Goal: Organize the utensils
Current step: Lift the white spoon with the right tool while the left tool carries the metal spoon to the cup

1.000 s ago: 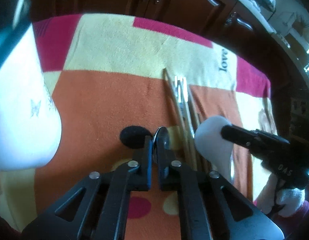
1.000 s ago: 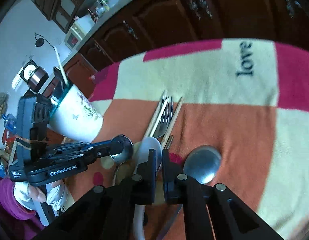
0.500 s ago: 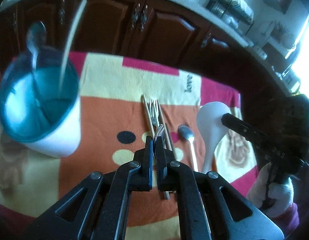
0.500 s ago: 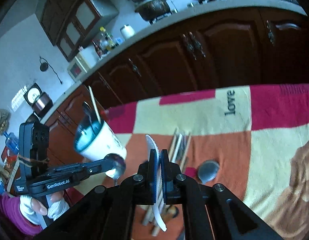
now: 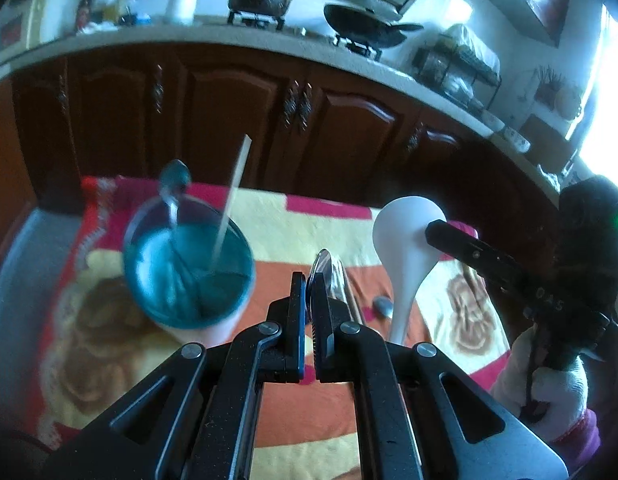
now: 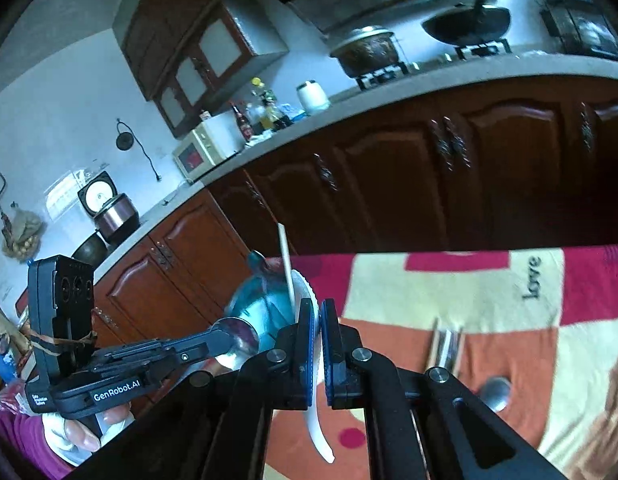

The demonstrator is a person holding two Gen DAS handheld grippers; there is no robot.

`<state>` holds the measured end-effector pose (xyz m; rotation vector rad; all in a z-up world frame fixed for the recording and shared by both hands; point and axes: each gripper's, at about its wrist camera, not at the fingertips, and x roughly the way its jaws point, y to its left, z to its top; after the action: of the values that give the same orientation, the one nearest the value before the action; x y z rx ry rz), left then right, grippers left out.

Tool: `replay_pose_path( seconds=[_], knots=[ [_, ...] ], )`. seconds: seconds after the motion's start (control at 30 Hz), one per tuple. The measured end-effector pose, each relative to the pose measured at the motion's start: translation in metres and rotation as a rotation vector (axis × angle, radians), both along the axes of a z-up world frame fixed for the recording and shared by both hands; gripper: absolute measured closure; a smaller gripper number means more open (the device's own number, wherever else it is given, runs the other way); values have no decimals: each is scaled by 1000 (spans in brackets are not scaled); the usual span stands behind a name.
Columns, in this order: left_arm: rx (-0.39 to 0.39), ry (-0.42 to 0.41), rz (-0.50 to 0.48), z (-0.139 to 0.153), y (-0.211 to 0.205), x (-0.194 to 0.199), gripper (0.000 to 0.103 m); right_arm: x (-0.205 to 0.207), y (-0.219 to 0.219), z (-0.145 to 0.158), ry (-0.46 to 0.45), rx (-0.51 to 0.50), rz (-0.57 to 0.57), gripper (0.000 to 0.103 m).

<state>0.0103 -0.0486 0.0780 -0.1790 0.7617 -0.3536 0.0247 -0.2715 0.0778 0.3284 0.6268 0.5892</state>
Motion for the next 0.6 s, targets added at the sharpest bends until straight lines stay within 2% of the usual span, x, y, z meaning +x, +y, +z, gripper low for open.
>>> replay_pose_path(
  seconds=[0.37,0.6],
  knots=[
    [26,-103,102,38,55,17,102,22,54,22,-36,32,40,100],
    [37,-147,222,55,101,44,102,43,86,22,-41,31,44,100]
  ],
)
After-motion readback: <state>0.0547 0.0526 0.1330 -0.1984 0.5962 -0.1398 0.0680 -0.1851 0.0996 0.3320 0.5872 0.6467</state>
